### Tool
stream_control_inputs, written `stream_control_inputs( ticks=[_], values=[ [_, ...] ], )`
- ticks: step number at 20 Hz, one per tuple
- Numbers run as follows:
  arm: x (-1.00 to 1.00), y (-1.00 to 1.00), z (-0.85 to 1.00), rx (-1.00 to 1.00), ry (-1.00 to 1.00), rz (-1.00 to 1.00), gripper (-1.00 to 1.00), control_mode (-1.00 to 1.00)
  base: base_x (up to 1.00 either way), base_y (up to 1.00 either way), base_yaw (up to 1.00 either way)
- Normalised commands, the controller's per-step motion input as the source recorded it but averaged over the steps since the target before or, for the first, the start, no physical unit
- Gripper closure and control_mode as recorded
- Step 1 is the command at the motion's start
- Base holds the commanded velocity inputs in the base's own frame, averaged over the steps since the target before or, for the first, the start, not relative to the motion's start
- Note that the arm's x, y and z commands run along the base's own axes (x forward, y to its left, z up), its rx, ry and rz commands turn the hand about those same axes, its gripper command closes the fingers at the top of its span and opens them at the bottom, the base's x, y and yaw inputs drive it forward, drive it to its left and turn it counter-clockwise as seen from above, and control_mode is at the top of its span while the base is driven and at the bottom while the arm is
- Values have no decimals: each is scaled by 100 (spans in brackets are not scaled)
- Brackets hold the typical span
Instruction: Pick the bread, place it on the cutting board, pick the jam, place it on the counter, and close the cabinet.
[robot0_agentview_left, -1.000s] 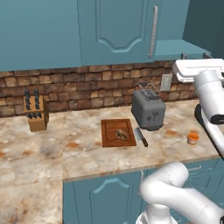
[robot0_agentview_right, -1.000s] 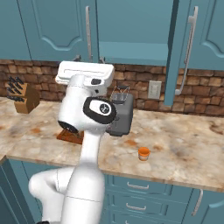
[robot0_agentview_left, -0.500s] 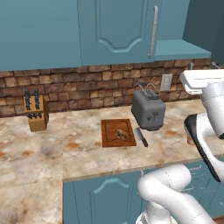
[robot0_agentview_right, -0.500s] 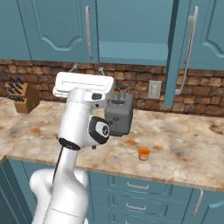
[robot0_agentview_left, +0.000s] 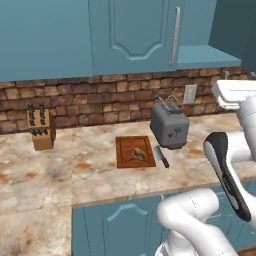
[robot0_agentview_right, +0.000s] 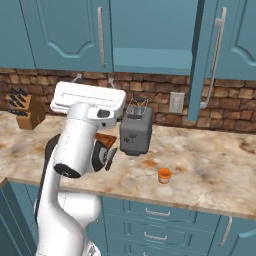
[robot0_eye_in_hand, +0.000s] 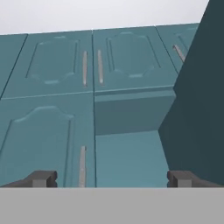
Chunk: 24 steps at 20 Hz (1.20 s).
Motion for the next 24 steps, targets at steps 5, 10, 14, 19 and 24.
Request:
stream_control_inputs(
  ticks=[5,10,14,19,24],
  values=[
    [-84,-36,47,0,14,0,-100,-100,0,0,0],
    [-72,-33,12,-2,8,0,-100,-100,0,0,0],
    [-55,-35,0,-7,1,4,-100,-100,0,0,0],
    [-11,-41,0,-4,1,10,-100,-100,0,0,0],
    [0,-35,0,0,3,10,-100,-100,0,0,0]
  ],
)
